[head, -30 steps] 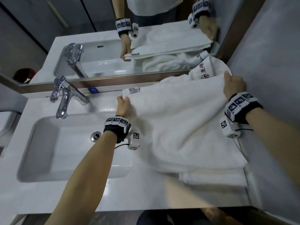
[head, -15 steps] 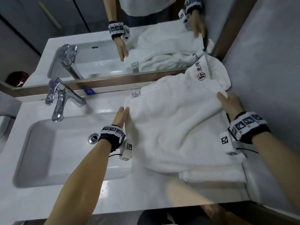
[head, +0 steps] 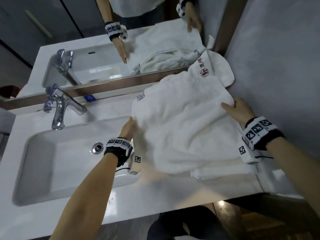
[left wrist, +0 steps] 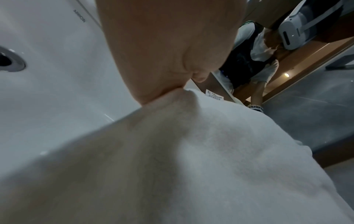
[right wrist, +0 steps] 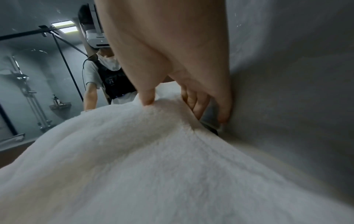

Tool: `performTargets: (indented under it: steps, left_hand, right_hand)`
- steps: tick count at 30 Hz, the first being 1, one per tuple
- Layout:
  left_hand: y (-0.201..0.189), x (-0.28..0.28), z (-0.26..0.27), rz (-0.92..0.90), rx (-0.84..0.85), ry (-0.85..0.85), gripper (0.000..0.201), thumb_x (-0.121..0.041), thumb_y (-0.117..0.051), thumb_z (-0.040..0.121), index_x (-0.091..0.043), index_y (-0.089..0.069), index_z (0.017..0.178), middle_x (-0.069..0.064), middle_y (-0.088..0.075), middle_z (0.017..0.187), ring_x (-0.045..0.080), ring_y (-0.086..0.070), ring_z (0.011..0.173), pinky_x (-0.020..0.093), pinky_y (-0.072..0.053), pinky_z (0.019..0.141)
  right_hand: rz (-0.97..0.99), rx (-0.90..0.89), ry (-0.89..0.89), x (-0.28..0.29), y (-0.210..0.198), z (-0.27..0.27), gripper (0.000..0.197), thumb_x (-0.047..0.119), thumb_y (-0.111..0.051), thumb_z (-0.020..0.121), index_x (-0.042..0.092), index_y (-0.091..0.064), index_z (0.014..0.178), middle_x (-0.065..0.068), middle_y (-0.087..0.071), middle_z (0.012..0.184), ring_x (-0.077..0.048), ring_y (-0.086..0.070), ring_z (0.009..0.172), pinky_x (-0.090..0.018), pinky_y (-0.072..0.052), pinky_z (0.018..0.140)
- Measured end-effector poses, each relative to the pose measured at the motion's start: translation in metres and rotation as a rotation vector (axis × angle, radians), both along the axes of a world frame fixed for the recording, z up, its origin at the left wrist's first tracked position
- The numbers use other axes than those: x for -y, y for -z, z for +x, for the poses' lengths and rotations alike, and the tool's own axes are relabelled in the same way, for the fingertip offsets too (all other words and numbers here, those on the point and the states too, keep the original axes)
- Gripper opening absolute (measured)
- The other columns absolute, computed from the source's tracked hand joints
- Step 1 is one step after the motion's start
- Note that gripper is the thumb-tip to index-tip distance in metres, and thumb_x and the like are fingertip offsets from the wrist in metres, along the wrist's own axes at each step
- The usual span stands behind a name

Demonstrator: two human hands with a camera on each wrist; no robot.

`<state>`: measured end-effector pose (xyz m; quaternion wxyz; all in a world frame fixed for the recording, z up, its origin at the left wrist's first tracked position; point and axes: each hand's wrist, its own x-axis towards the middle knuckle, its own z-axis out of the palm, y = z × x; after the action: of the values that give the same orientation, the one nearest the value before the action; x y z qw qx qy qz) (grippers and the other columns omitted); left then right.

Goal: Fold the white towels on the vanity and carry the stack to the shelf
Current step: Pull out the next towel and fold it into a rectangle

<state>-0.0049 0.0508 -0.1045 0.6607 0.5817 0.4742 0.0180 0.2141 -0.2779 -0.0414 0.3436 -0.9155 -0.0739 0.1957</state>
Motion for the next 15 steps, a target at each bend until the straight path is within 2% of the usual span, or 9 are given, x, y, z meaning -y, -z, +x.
performTargets:
  steps: [2,3,5,6,8,10,11,13,15]
  left_hand:
    - [-0.001,0.002,-0.007,-0.042,0.069,-0.001,0.037,-0.032,-0.033,0.101,-0.005,-0.053,0.117,0.009,-0.061,0.108,0.026,-0.055,0.103,0.036,-0.047,0.09]
    - [-0.002,0.003,-0.01,-0.019,0.085,0.036,0.028,-0.026,-0.034,0.1,-0.008,-0.051,0.113,0.006,-0.06,0.102,0.025,-0.054,0.099,0.033,-0.047,0.084]
    - [-0.005,0.004,-0.013,0.061,0.102,0.128,0.017,-0.018,-0.034,0.099,-0.012,-0.043,0.112,0.002,-0.057,0.098,0.022,-0.055,0.091,0.03,-0.048,0.073]
    - [-0.007,0.004,-0.012,0.1,0.106,0.159,0.015,-0.018,-0.034,0.099,-0.014,-0.04,0.112,0.002,-0.055,0.099,0.02,-0.055,0.088,0.03,-0.048,0.072]
    - [-0.013,0.0,-0.011,0.187,0.094,0.165,0.012,-0.021,-0.034,0.099,-0.013,-0.035,0.108,0.004,-0.05,0.095,0.019,-0.052,0.081,0.032,-0.045,0.072]
    - [-0.018,-0.007,-0.009,0.292,0.086,0.134,0.012,-0.021,-0.034,0.099,-0.012,-0.031,0.105,0.002,-0.044,0.083,0.016,-0.046,0.068,0.03,-0.041,0.062]
    - [-0.02,-0.008,-0.008,0.329,0.085,0.123,0.011,-0.021,-0.034,0.1,-0.011,-0.03,0.104,0.001,-0.042,0.079,0.015,-0.043,0.064,0.028,-0.039,0.058]
    - [-0.018,-0.007,-0.009,0.322,0.055,0.135,0.014,-0.022,-0.037,0.1,-0.01,-0.033,0.105,0.002,-0.045,0.08,0.015,-0.046,0.065,0.027,-0.04,0.059]
    - [-0.012,-0.001,-0.013,0.226,-0.024,0.208,0.027,-0.032,-0.038,0.099,-0.006,-0.042,0.108,0.008,-0.052,0.091,0.022,-0.052,0.081,0.033,-0.044,0.073]
  right_hand:
    - [0.002,-0.028,0.002,0.004,-0.001,-0.008,0.049,0.038,-0.068,0.081,0.004,-0.058,0.114,-0.012,-0.063,0.115,-0.031,-0.059,0.109,-0.039,-0.048,0.089]
    - [0.01,-0.022,0.004,0.005,-0.001,-0.01,0.046,0.036,-0.07,0.08,0.005,-0.057,0.112,-0.012,-0.062,0.113,-0.031,-0.059,0.11,-0.038,-0.048,0.089]
    - [0.017,0.042,0.013,0.006,-0.002,-0.013,0.028,0.026,-0.066,0.084,0.008,-0.056,0.101,-0.014,-0.06,0.103,-0.035,-0.059,0.108,-0.034,-0.043,0.081]
    - [0.023,0.075,0.022,0.006,-0.003,-0.014,0.022,0.022,-0.062,0.088,0.005,-0.055,0.1,-0.017,-0.06,0.103,-0.037,-0.058,0.107,-0.034,-0.041,0.079]
    - [0.031,0.099,0.042,0.004,-0.006,-0.013,0.03,0.02,-0.052,0.093,-0.003,-0.054,0.112,-0.023,-0.059,0.119,-0.038,-0.055,0.113,-0.038,-0.042,0.089]
    - [-0.01,0.105,0.054,0.004,-0.009,-0.011,0.041,0.023,-0.045,0.098,-0.002,-0.047,0.13,-0.022,-0.048,0.138,-0.036,-0.046,0.127,-0.041,-0.037,0.106]
    - [-0.028,0.104,0.059,0.005,-0.01,-0.011,0.043,0.023,-0.042,0.099,-0.001,-0.043,0.135,-0.021,-0.043,0.143,-0.036,-0.042,0.132,-0.042,-0.033,0.11]
    - [-0.032,0.081,0.075,0.008,-0.009,-0.013,0.043,0.023,-0.041,0.1,-0.002,-0.044,0.135,-0.022,-0.045,0.142,-0.036,-0.043,0.13,-0.041,-0.034,0.109]
    - [-0.024,0.038,0.109,0.014,-0.006,-0.019,0.042,0.025,-0.044,0.098,-0.006,-0.051,0.126,-0.023,-0.054,0.13,-0.037,-0.05,0.121,-0.04,-0.038,0.101]
